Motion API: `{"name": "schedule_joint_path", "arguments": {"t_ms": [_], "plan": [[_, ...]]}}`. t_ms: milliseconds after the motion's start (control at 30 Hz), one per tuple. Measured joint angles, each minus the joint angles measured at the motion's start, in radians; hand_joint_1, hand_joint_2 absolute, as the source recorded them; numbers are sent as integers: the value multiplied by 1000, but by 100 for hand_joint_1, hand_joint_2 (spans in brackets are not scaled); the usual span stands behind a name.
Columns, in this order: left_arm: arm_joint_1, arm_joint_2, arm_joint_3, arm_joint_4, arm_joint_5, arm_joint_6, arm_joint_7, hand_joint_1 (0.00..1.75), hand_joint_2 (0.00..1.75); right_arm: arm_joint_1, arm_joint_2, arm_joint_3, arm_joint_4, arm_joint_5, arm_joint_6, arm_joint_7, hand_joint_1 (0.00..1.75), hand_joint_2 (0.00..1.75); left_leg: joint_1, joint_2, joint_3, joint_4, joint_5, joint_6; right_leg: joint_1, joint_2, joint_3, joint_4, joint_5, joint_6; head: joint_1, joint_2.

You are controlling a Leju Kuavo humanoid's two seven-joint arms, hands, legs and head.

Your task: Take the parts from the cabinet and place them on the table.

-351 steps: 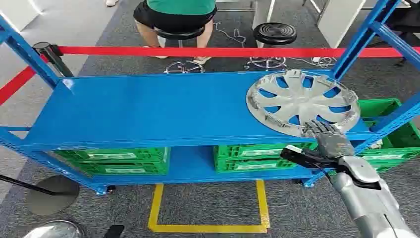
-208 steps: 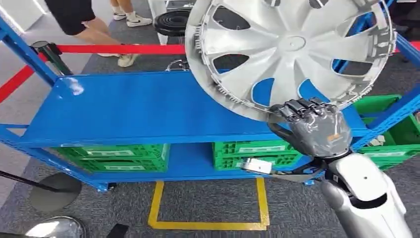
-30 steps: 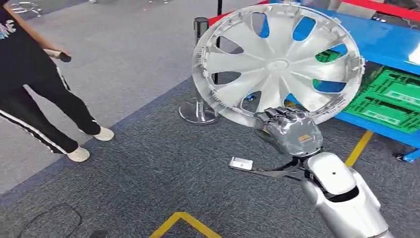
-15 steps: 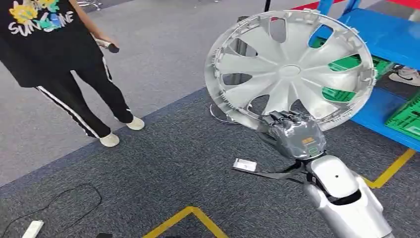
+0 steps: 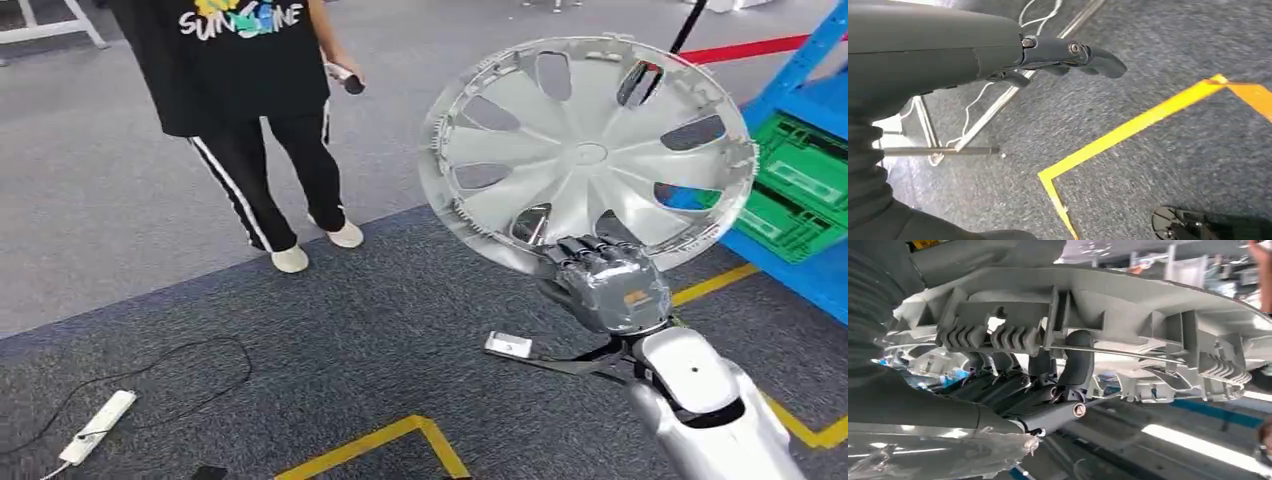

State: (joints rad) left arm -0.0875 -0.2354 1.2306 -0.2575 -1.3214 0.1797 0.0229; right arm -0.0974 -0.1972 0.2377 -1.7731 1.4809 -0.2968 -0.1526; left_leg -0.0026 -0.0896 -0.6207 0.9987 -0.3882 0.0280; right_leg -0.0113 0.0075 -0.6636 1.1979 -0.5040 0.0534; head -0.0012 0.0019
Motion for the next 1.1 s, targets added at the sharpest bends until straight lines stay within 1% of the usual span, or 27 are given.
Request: {"name": "schedule_joint_path", "arguments": {"t_ms": [33, 67, 100, 133, 200, 233, 267, 300, 333, 367, 400, 433, 467, 500, 533, 567, 600, 633, 733, 800, 833, 900, 933, 967, 1033, 1067, 1100], "plan": [[0, -1, 0, 0, 0, 0, 0, 0, 175, 0, 0, -2, 0, 0, 0, 0, 175, 175, 1, -14, 1, 1, 1, -2, -4, 28, 46, -99, 47, 0, 0, 0], [0, -1, 0, 0, -1, -1, 0, 0, 175, 0, 0, -2, 0, 0, 0, 0, 175, 175, 1, -26, -1, 1, 2, -7, -10, 84, 73, -158, 49, -1, 0, 0], [-2, -1, 0, 0, -1, -1, 0, 0, 175, 2, 0, -3, -3, 0, -1, 0, 175, 175, -2, -39, -9, 8, 3, -12, -14, 88, 91, -176, 46, 2, -2, 0], [-1, 0, 0, 0, -1, -1, 0, 0, 175, 5, -1, -3, -4, 0, -1, 0, 175, 175, 2, -49, -15, 4, 10, -21, -9, 77, 85, -172, 48, 0, -2, 0], [6, -1, 0, 0, -1, -2, 0, 0, 175, 6, -1, -3, -6, 0, -1, 0, 175, 175, 9, -70, -18, -3, 17, -34, -2, 57, 86, -170, 50, -9, -2, 0], [7, 0, 0, 0, -3, -2, 0, 0, 175, 6, -1, -4, -8, 0, -1, 0, 175, 175, 10, -68, -22, 0, 13, -38, -9, 41, 90, -181, 57, -19, -1, 0], [8, 0, 0, 0, -5, -2, 0, 0, 175, 8, -2, -5, -10, 0, -1, 0, 175, 175, 0, -1, -29, 19, -5, -41, -6, 29, 93, -185, 58, -24, -6, 0], [6, -1, 0, 0, -7, -3, 0, 0, 175, 14, -2, -9, -13, 0, -2, 0, 175, 175, 0, 45, -56, 75, -43, -46, -4, 13, 94, -186, 59, -32, -11, 0], [3, -1, -1, 0, -8, -4, 0, 0, 175, 18, -2, -14, -17, 0, -3, 3, 175, 175, 3, 66, -98, 162, -87, -50, -1, -3, 93, -186, 59, -34, -8, 0], [2, -1, -1, 0, -8, -6, 0, 0, 175, 22, -3, -17, -17, 0, -3, 3, 175, 175, 5, 75, -136, 246, -121, -53, 0, -20, 92, -186, 58, -35, -10, 0], [3, -1, -1, 0, -9, -7, 0, 0, 175, 26, -4, -19, -17, 0, -3, 4, 175, 175, 7, 76, -162, 301, -138, -55, 0, -35, 92, -186, 57, -36, -9, 0], [4, -1, -1, 0, -10, -10, 0, 0, 175, 31, -5, -21, -17, 0, -3, 4, 175, 175, 9, 77, -165, 310, -131, -57, 0, -49, 93, -186, 57, -36, -10, 0], [6, -2, -1, 0, -10, -10, 0, 0, 175, 33, -5, -21, -17, 0, -4, 4, 175, 175, 11, 78, -147, 279, -105, -59, 0, -62, 93, -186, 56, -35, -10, 0], [7, -1, -1, 0, -10, -10, 0, 0, 175, 34, -5, -21, -17, 0, -4, 4, 175, 175, 12, 85, -105, 202, -63, -59, 0, -75, 94, -186, 55, -33, -10, 0], [6, -1, -1, 0, -10, -10, 0, 0, 175, 34, -5, -23, -18, 0, -4, 4, 175, 175, 11, 110, -51, 110, -25, -57, 0, -86, 97, -186, 53, -29, -10, 0], [4, -2, -1, 0, -10, -10, 0, 0, 175, 35, -5, -24, -21, 0, -4, 4, 175, 175, 8, 170, -4, 35, -7, -55, 4, -94, 100, -185, 50, -25, -11, 0], [0, -3, -1, 0, -10, -10, 0, 0, 175, 37, -7, -26, -24, -1, -4, 4, 175, 175, -2, 181, 4, 5, -19, -50, 13, -105, 97, -177, 44, -16, -12, 0], [-1, -2, -1, 0, -10, -10, 0, 0, 175, 38, -10, -27, -25, 0, -4, 4, 175, 175, 1, 166, -1, 10, -17, -37, 13, -116, 99, -180, 43, -12, -6, 0], [2, -1, -1, 0, -10, -9, 0, 0, 175, 38, -10, -27, -26, 0, -5, 3, 175, 175, -3, 124, -1, 4, -14, -15, 7, -152, 114, -187, 36, 7, -7, 0], [2, 0, -1, 0, -11, -10, 3, 0, 175, 40, -13, -28, -32, 0, -5, 3, 175, 175, 5, 101, 0, 4, -11, -4, 0, -45, 82, -118, -8, 14, 3, 0], [0, -1, -1, 0, -11, -10, 6, 0, 175, 45, -16, -32, -33, -2, -6, 3, 175, 175, 5, 85, 0, 4, -10, 2, 0, -21, 41, -33, -49, 14, 6, 0], [0, -2, -1, 0, -14, -13, 7, 0, 175, 55, -19, -37, -33, -3, -7, 3, 175, 175, 3, 57, 0, 4, -11, 3, 2, -8, -40, 121, -104, 16, 7, 0], [1, -2, -1, 0, -18, -14, 9, 0, 175, 63, -20, -40, -34, -3, -7, 3, 175, 175, 3, 40, 1, 4, -11, 3, 3, -8, -61, 146, -99, 14, 8, 0], [2, -2, -1, 0, -18, -15, 10, 0, 175, 69, -23, -44, -35, -4, -8, 4, 175, 175, 3, 24, 1, 4, -11, 3, 3, -7, -55, 117, -68, 12, 8, 0], [3, -2, -1, 0, -20, -17, 10, 0, 175, 81, -28, -53, -43, -7, -8, 5, 175, 175, 3, -8, 5, 4, -10, 2, 2, 9, 17, -47, 29, 3, 8, 0], [3, -3, -2, 0, -22, -20, 10, 0, 175, 86, -31, -58, -48, -8, -8, 6, 175, 175, 5, -21, 6, 4, -10, 1, 0, 44, 57, -134, 67, 1, 8, 0], [2, -3, -2, 0, -24, -23, 10, 0, 175, 92, -33, -64, -53, -10, -11, 6, 175, 175, 0, -33, 1, 6, -9, -5, -5, 92, 72, -170, 54, -3, 7, 0]]}}
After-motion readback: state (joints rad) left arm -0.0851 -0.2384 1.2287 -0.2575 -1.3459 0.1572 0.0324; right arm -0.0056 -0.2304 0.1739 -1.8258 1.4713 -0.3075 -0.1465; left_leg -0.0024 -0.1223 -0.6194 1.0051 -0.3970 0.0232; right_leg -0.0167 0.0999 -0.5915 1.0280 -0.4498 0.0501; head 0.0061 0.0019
